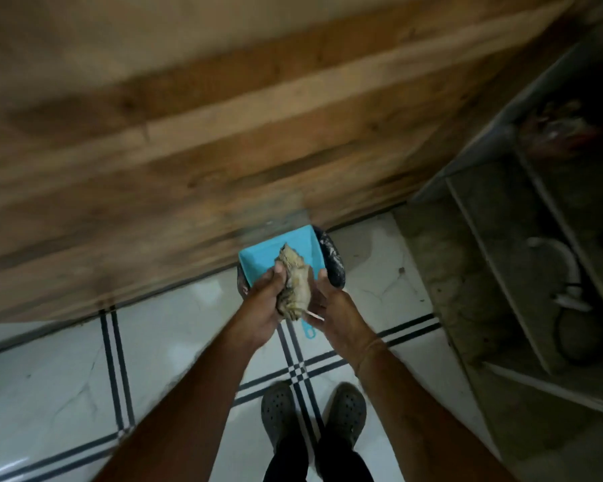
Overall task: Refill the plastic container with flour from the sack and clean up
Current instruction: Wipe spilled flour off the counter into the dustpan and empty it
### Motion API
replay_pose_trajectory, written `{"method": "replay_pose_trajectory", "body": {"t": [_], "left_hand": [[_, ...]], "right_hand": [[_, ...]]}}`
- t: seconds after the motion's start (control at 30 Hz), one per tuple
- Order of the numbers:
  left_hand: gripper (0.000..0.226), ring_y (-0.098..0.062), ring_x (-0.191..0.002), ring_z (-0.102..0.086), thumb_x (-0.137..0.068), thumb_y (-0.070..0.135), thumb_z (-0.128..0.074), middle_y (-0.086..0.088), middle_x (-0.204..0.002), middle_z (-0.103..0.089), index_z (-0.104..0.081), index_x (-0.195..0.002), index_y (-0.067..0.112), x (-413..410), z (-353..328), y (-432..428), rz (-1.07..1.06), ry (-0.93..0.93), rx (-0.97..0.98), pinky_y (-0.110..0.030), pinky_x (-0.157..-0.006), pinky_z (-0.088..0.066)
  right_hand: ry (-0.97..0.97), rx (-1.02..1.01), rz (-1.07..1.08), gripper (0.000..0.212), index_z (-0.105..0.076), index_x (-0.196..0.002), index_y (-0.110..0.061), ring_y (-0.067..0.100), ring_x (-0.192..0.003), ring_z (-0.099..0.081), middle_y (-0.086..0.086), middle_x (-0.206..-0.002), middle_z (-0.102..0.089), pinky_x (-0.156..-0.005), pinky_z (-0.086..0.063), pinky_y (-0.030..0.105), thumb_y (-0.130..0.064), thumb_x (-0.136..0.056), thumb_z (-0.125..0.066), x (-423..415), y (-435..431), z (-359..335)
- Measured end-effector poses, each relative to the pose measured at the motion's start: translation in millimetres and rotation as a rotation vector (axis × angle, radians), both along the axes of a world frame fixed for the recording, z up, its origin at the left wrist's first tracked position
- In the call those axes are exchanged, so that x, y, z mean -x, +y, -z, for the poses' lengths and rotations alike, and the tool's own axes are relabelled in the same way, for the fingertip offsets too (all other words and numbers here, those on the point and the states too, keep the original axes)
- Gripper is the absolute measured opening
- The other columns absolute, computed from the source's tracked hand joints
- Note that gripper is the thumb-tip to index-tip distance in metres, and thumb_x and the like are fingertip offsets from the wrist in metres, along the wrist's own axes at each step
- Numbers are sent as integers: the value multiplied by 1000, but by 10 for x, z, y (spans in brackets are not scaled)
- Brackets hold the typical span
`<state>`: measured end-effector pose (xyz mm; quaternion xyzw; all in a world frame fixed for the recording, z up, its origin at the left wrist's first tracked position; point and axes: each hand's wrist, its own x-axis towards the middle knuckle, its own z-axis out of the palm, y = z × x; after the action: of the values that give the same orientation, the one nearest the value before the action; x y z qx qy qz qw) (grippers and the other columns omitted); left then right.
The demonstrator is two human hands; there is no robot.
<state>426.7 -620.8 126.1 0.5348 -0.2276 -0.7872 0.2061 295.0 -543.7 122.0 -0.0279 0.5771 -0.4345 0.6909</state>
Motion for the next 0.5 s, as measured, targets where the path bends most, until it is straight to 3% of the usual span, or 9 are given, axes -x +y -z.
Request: {"method": "replay_pose_trajectory", "body": {"t": [0.07,0.17,0.23,0.3,0.43,0.5], "left_hand": [[54,-38,-130,-61,-105,42,-46,-19,-138,-66,-58,-142,5,111,-505,101,84,-28,46,-44,-98,-57],[63,-31,-126,-65,-89,54,-63,-11,-134,-70,-63,-138,14,315,-1490,262,154,-50,54,-51,-101,-56],[62,-23,-111,-72,-88,59,-65,-6,-124,-76,-67,-133,17,464,-2056,336,174,-45,35,-42,-88,-62],[56,-20,-106,-74,-93,62,-59,-3,-117,-78,-69,-129,21,660,-2682,415,259,-38,25,-36,-79,-63],[59,-24,-112,-74,-86,69,-68,-4,-118,-78,-73,-126,25,1191,-3568,544,463,-21,182,-47,-102,-56],[65,-27,-111,-74,-80,67,-77,-6,-116,-78,-72,-127,22,1481,-3822,594,523,-34,302,-53,-104,-55]], "right_hand": [[-5,39,33,52,-67,-136,-17,27,-123,-68,10,-129,-74,-107,-52,47,-54,-106,-44,157,50,-534],[63,99,114,42,-69,-131,-10,31,-113,-72,19,-124,-74,-96,-60,45,-40,-106,-51,387,197,-1515],[119,122,204,31,-71,-122,-5,29,-98,-74,22,-116,-75,-85,-61,43,-27,-105,-55,520,329,-2090],[166,144,285,18,-71,-110,-6,26,-90,-73,15,-104,-77,-84,-61,45,-18,-104,-59,663,513,-2753],[269,249,385,12,-63,-105,-10,30,-94,-69,16,-103,-73,-81,-62,43,-20,-99,-68,1055,884,-3551],[327,314,447,18,-66,-101,-15,36,-100,-70,24,-108,-73,-89,-62,53,-27,-92,-76,1261,1044,-3772]]}}
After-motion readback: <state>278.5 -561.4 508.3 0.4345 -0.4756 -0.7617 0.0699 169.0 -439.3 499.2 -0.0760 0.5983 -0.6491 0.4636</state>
